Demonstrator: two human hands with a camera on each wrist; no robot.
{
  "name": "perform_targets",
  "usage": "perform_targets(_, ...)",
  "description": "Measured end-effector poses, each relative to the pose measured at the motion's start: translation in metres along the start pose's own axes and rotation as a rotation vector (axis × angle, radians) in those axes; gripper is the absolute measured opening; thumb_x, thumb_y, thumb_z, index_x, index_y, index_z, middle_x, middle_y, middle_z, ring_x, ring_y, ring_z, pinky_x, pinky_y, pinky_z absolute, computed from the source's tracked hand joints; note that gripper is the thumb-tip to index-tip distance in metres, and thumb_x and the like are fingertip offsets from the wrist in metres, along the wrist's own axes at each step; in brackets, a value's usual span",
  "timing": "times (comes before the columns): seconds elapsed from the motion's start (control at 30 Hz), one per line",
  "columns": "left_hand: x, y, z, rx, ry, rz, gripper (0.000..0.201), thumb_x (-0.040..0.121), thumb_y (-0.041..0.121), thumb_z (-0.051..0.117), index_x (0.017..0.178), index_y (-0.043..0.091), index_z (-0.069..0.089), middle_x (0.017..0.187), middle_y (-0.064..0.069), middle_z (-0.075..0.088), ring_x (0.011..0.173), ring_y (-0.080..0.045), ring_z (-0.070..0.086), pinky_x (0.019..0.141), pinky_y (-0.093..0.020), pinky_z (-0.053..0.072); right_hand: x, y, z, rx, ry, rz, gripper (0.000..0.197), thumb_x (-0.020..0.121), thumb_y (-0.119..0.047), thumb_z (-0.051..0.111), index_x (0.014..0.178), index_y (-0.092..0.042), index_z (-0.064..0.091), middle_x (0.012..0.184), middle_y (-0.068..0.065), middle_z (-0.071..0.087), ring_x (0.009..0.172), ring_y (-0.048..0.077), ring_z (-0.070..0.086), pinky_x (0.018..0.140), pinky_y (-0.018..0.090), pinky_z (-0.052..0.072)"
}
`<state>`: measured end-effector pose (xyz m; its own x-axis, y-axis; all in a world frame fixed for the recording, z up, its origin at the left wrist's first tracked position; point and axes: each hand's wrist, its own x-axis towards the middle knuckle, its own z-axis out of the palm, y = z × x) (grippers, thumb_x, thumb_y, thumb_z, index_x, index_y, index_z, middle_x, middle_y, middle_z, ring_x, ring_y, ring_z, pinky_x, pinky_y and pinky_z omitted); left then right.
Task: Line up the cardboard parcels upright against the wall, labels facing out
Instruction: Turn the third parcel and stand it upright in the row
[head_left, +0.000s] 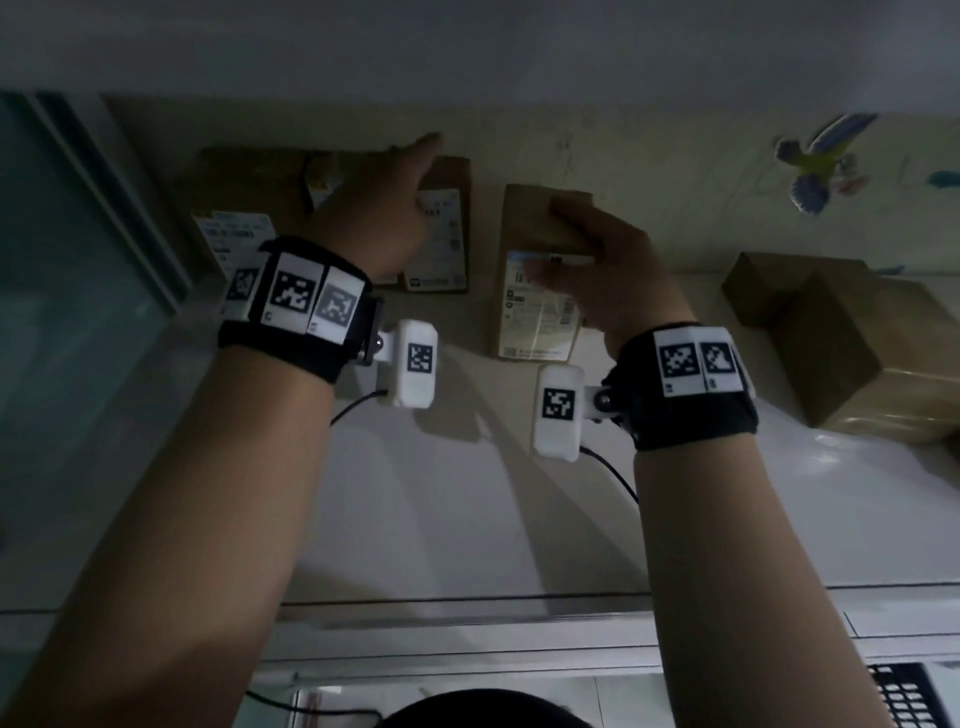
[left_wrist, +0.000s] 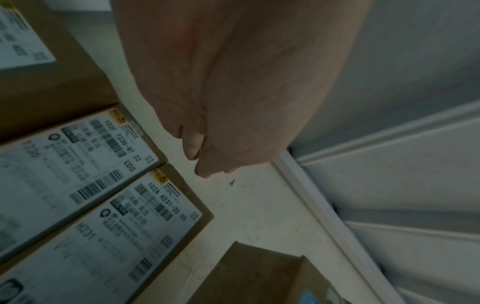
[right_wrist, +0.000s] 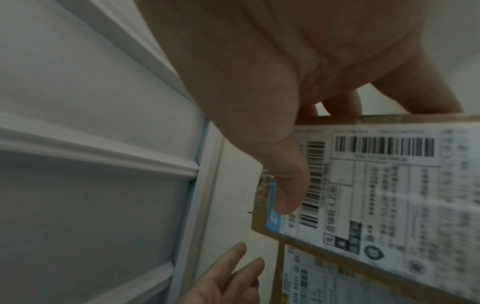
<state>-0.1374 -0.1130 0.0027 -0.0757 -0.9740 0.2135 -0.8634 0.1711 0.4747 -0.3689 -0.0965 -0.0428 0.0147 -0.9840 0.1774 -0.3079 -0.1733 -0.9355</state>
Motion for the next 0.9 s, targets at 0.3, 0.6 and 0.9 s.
perform_targets(0.3,0.02,-0.008,0.013,0.216,0.018,0.038,0.059,0.099,0.005,0.05,0.157,0.012,0.041,0.151,-0.023,0.052,0.139,-0.044,0.05,0.113,-0.053,0.045,0.023,0.0,0.01,-0.08,0.024,-0.038,0.07,0.081,-0.024,0.088,0.146,-0.026,0.06,0.128,-0.001,0.07,0.098,0.012,0.066,0.061,0.014,0.045)
perform_targets(0.6,0.024,-0.007,0.008,0.275,0.065,0.064,0.037,0.1,0.01,0.047,0.13,0.004,0.067,0.133,-0.026,0.06,0.121,-0.044,0.06,0.098,-0.047,0.051,0.043,-0.005,0.026,-0.047,0.007,-0.02,0.073,0.08,-0.022,0.089,0.146,-0.027,0.06,0.128,-0.004,0.071,0.106,0.011,0.069,0.078,0.02,0.059)
perform_targets(0.9,0.017,-0.005,0.012,0.177,0.073,-0.013,0.035,0.097,0.028,0.06,0.127,0.011,0.067,0.13,-0.014,0.065,0.117,-0.034,0.063,0.089,-0.039,0.048,0.058,-0.001,0.037,-0.091,-0.009,-0.077,0.071,0.087,-0.022,0.084,0.15,-0.02,0.053,0.124,-0.003,0.064,0.088,0.011,0.065,0.056,0.011,0.046)
